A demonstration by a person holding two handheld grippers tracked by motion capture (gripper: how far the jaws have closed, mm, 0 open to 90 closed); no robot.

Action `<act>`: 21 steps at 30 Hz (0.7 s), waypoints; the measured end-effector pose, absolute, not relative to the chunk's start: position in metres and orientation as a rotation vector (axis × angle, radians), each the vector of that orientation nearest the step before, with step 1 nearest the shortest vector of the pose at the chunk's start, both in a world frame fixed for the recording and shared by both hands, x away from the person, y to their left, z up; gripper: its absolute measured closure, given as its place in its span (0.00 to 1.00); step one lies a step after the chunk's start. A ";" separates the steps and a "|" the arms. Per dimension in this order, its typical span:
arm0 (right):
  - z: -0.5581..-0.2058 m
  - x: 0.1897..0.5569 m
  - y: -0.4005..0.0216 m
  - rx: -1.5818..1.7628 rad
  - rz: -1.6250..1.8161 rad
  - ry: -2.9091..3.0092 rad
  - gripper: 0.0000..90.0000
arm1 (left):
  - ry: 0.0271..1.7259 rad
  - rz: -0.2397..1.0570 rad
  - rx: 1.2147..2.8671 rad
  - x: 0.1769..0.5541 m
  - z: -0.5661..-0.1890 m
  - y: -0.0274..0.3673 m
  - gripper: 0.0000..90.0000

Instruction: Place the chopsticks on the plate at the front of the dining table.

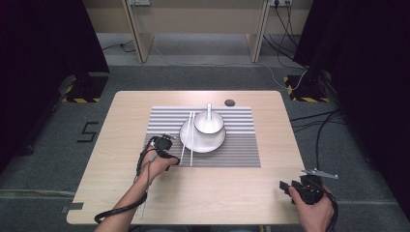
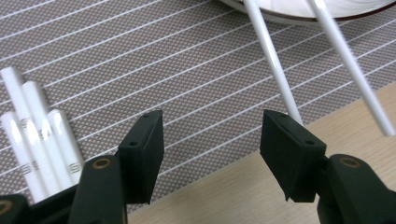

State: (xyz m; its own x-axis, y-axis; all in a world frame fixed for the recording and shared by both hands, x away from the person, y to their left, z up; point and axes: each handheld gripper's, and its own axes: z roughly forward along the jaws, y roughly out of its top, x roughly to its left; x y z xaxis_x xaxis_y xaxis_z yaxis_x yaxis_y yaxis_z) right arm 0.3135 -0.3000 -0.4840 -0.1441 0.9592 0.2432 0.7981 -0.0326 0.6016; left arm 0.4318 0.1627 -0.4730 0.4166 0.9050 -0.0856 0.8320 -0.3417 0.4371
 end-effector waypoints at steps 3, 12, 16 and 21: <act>-0.484 0.313 -0.300 1.873 0.941 1.991 0.52 | 1.475 0.243 2.261 0.432 -0.472 0.159 0.44; -0.484 0.314 -0.300 1.870 0.943 1.990 0.52 | 1.459 0.243 2.269 0.433 -0.471 0.150 0.44; -0.484 0.314 -0.300 1.872 0.944 1.987 0.52 | 1.448 0.245 2.272 0.433 -0.470 0.147 0.44; -0.483 0.314 -0.301 1.865 0.942 1.990 0.52 | 1.436 0.250 2.270 0.433 -0.468 0.143 0.43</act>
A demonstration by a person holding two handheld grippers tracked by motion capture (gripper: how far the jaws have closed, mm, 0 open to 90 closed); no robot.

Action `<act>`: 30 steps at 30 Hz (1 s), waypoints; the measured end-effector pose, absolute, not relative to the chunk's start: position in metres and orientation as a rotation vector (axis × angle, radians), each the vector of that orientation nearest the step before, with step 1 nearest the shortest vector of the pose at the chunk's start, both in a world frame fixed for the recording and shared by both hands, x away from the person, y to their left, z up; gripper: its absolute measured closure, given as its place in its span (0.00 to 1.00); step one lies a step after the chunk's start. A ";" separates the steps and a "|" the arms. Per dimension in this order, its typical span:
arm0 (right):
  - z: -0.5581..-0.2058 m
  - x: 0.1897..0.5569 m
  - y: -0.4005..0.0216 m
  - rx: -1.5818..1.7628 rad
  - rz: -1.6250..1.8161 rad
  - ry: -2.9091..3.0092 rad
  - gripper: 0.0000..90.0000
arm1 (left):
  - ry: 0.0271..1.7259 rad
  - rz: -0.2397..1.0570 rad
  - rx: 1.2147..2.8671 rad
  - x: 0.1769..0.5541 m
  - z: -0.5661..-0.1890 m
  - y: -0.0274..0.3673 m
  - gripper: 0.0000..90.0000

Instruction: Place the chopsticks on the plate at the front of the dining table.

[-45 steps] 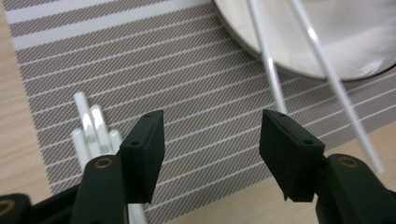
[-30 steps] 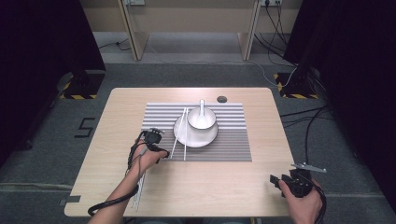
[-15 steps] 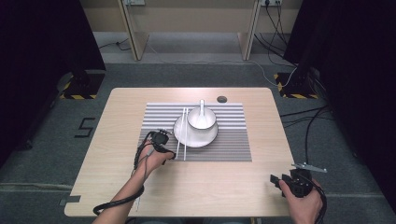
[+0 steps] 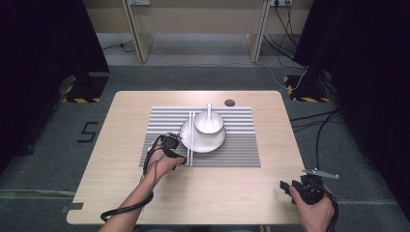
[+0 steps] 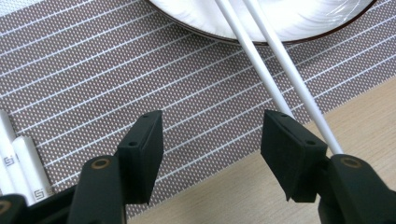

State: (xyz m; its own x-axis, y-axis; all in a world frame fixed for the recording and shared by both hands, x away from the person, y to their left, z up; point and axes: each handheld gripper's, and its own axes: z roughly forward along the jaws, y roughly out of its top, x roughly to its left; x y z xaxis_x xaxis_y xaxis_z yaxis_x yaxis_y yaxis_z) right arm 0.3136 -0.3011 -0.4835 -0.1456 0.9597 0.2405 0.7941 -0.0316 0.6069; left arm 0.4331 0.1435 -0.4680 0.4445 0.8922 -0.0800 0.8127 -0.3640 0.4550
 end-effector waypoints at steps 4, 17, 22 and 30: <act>-0.483 0.313 -0.301 1.863 0.943 1.988 0.52 | 1.436 0.253 2.263 0.431 -0.467 0.145 0.43; -0.484 0.314 -0.301 1.866 0.941 1.988 0.52 | 1.420 0.293 2.245 0.421 -0.462 0.164 0.40; -0.484 0.314 -0.301 1.865 0.941 1.987 0.52 | 1.418 0.302 2.235 0.416 -0.461 0.170 0.39; -0.484 0.314 -0.300 1.872 0.942 1.983 0.52 | 1.413 0.312 2.211 0.408 -0.461 0.180 0.39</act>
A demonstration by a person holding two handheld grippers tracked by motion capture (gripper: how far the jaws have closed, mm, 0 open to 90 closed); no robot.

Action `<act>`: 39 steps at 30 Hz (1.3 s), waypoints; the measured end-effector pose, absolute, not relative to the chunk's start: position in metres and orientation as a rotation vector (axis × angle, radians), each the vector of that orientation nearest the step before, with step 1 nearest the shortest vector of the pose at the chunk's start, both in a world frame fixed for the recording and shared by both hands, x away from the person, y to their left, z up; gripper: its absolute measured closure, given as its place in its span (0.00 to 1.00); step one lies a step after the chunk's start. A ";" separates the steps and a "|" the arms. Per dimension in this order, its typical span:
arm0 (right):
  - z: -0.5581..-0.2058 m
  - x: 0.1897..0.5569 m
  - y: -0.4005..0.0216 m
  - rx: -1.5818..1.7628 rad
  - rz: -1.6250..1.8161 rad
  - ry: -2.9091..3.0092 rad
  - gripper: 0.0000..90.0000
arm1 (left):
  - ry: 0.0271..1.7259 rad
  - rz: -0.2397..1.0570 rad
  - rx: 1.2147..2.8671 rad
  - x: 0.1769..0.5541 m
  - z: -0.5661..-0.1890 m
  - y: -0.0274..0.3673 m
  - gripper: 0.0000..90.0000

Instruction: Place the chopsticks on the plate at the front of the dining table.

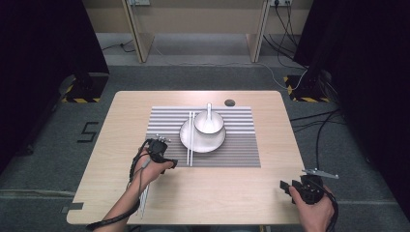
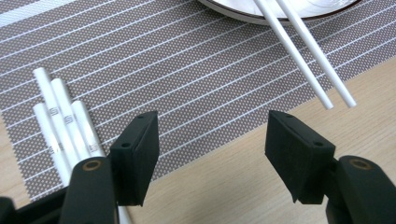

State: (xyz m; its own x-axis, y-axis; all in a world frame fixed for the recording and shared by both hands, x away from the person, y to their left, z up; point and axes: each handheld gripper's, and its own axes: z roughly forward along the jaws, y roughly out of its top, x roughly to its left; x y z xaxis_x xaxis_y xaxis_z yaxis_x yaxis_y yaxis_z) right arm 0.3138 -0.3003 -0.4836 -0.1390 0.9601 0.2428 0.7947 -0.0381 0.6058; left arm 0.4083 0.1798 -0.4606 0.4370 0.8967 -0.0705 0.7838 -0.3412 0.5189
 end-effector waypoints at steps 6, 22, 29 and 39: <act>-0.484 0.314 -0.300 1.865 0.940 1.986 0.52 | 1.417 0.313 2.201 0.403 -0.462 0.186 0.38; -0.484 0.313 -0.300 1.870 0.939 1.987 0.52 | 1.425 0.329 2.161 0.390 -0.466 0.201 0.38; -0.483 0.313 -0.299 1.873 0.937 1.986 0.52 | 1.415 0.345 2.145 0.384 -0.467 0.207 0.38; -0.483 0.313 -0.298 1.871 0.938 1.985 0.52 | 1.378 0.364 2.115 0.371 -0.462 0.213 0.38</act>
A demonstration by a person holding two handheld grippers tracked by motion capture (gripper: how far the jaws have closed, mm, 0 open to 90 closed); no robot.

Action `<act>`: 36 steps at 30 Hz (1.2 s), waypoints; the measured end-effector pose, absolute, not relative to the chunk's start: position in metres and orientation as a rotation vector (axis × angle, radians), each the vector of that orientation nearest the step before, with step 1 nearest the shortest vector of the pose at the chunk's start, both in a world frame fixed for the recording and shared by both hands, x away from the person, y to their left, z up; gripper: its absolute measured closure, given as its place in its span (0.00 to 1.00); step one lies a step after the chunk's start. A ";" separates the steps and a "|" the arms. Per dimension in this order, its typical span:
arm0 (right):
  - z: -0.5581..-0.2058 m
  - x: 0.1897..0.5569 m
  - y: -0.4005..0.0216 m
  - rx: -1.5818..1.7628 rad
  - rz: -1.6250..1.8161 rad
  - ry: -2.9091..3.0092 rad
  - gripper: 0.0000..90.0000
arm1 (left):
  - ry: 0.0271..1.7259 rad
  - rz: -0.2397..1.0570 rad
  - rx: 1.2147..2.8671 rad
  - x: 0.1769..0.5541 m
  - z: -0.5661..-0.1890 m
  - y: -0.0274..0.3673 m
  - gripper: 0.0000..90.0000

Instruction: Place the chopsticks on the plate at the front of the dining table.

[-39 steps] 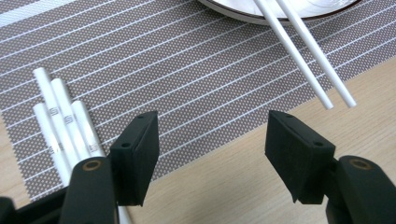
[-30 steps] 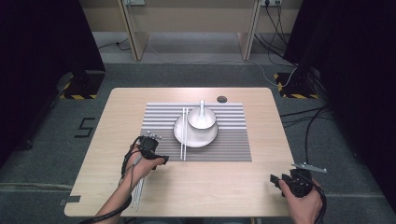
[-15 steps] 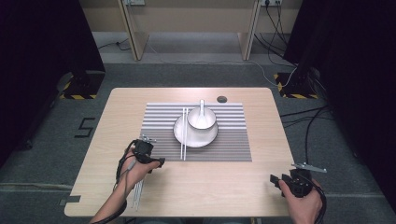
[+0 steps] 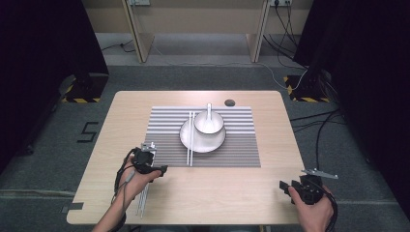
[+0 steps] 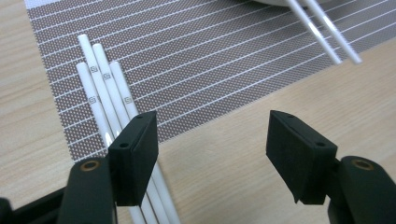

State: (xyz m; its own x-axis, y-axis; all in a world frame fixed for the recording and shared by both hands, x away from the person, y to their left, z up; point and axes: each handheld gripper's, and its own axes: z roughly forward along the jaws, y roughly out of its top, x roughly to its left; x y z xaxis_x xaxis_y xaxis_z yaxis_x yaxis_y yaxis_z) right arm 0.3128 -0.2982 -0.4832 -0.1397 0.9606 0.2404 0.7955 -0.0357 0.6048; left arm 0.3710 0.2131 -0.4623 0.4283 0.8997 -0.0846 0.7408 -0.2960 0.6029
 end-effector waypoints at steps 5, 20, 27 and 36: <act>-0.483 0.313 -0.298 1.873 0.937 1.984 0.52 | 1.371 0.363 2.102 0.365 -0.461 0.215 0.38; -0.482 0.312 -0.298 1.866 0.940 1.976 0.52 | 1.362 0.382 2.072 0.345 -0.463 0.230 0.37; -0.482 0.312 -0.296 1.865 0.940 1.972 0.52 | 1.354 0.394 2.044 0.340 -0.464 0.239 0.37; -0.482 0.312 -0.297 1.867 0.941 1.966 0.52 | 1.355 0.406 2.023 0.332 -0.463 0.250 0.37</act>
